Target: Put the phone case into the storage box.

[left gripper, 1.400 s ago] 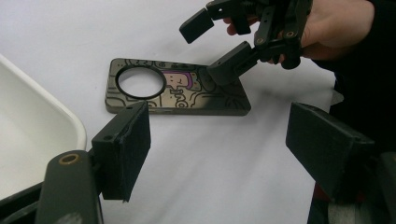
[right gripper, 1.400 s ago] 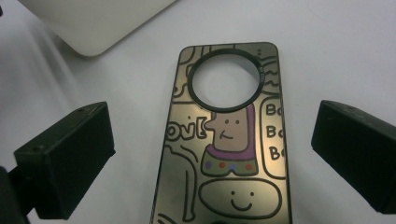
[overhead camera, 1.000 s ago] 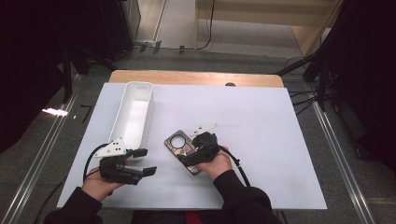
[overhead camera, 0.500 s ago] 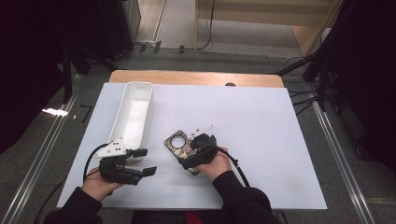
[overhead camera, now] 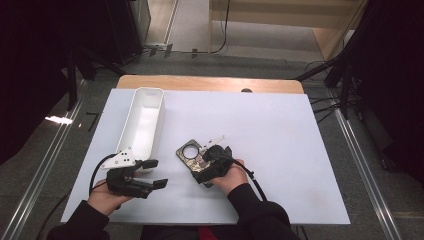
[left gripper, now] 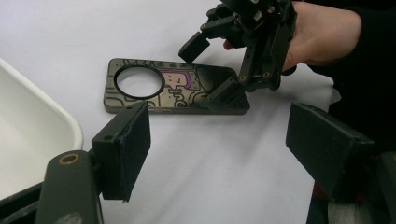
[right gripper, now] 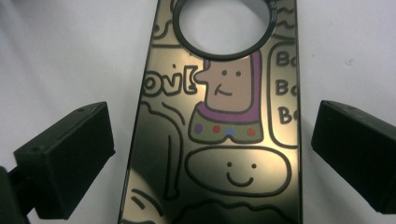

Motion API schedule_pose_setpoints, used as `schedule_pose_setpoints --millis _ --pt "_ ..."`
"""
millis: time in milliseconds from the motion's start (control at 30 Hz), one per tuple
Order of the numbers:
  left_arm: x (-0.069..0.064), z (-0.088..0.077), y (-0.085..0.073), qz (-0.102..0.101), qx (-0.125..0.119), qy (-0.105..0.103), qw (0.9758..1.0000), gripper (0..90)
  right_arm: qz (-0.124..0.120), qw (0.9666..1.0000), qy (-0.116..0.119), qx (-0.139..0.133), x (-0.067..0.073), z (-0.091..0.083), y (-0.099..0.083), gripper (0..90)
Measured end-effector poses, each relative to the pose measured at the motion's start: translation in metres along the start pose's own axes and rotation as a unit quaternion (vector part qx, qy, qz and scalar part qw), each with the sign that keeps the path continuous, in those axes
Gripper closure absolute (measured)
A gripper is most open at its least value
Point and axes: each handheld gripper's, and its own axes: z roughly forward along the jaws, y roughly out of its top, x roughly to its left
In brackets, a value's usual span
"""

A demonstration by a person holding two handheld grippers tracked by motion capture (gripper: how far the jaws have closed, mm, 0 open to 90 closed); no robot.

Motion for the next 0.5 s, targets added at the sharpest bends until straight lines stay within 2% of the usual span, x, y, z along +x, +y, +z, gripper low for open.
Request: schedule_pose_setpoints --millis 33,500 --pt "0.0 0.0 0.0 0.0 0.0 0.0 1.0 21.9 -0.002 1.0 0.0 0.008 0.0005 0.0016 -0.0008 0.0" --pt "-0.0001 -0.0001 0.0001 0.001 0.0 0.0 1.0 21.9 -0.021 0.9993 -0.025 0.02 0.0066 0.0049 -0.0005 0.0"
